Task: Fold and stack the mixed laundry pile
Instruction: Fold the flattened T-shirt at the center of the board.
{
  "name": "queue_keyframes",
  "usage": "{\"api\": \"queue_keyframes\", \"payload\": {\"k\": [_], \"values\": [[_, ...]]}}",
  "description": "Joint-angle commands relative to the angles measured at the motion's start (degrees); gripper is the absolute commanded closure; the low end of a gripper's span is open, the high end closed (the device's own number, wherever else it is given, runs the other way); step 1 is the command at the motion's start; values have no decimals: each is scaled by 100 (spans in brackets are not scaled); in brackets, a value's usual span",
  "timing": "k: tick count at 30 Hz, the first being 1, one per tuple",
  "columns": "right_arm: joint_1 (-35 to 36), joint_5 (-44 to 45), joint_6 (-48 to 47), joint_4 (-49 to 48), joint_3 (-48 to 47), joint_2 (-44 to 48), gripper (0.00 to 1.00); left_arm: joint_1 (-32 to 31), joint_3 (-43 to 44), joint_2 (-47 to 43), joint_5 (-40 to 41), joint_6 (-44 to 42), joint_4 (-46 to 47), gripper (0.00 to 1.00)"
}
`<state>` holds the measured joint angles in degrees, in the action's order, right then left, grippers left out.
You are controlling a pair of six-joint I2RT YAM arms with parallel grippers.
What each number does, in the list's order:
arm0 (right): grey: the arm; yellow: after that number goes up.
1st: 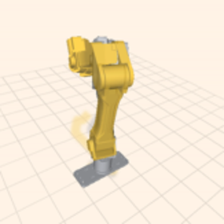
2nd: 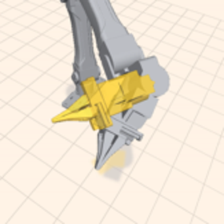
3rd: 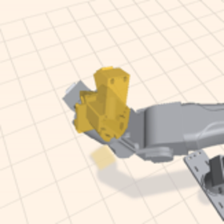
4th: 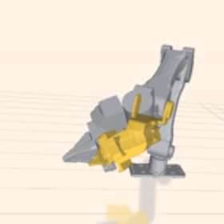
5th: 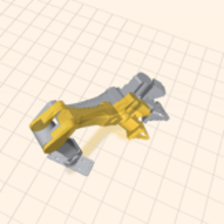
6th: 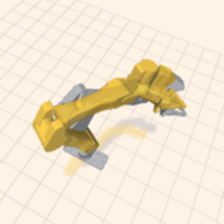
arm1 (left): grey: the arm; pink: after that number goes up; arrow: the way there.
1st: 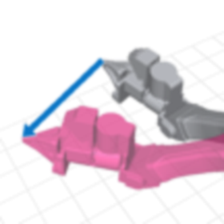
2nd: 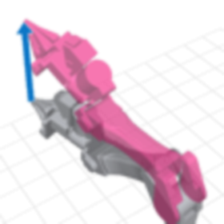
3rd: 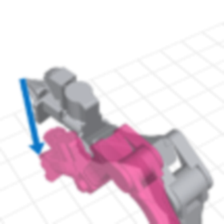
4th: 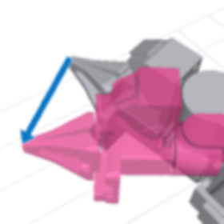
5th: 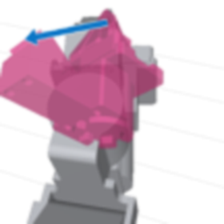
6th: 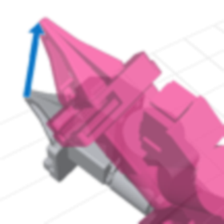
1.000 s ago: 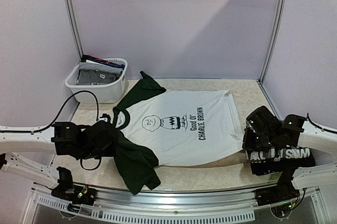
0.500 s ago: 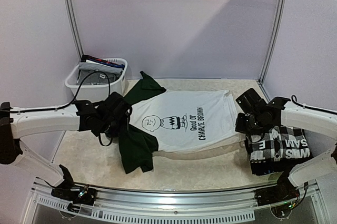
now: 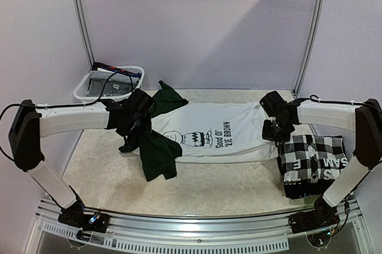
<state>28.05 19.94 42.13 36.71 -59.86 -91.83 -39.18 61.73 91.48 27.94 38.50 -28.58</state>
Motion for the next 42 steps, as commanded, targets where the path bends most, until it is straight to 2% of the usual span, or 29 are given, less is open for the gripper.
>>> {"api": "queue_keyframes", "payload": {"k": [1, 8, 18, 19, 22, 24, 26, 29, 31, 36, 42], "values": [[-183, 132, -146, 6, -160, -268, 100, 233, 347, 200, -71, -272, 22, 100], [-301, 100, -194, 121, -422, -873, 100, 487, 395, 503, -45, -292, -30, 100], [-320, 345, -173, 230, -647, -1254, 100, 673, 510, 1015, -236, -316, 239, 100], [-320, 354, -164, 239, -662, -1258, 99, 689, 507, 1046, -227, -313, 279, 99], [-319, 261, -157, 194, -693, -1197, 83, 716, 506, 1068, -221, -322, 399, 94], [-321, 188, -209, 214, -781, -1129, 71, 714, 494, 1028, -234, -368, 504, 88], [-321, 149, -282, 289, -933, -1006, 60, 711, 477, 923, -230, -427, 571, 69], [-316, -92, -443, 218, -1021, -686, 49, 710, 350, 668, -161, -504, 624, 39], [-274, -516, -613, 2, -901, -441, 45, 704, 198, 431, -112, -518, 646, 30], [363, -1094, -1045, -248, -748, 0, 41, 557, -412, -115, -470, -499, 653, 30], [1049, -1315, -1076, -403, -645, -135, 42, -114, -1062, -418, -1136, -334, 378, 35]]}}
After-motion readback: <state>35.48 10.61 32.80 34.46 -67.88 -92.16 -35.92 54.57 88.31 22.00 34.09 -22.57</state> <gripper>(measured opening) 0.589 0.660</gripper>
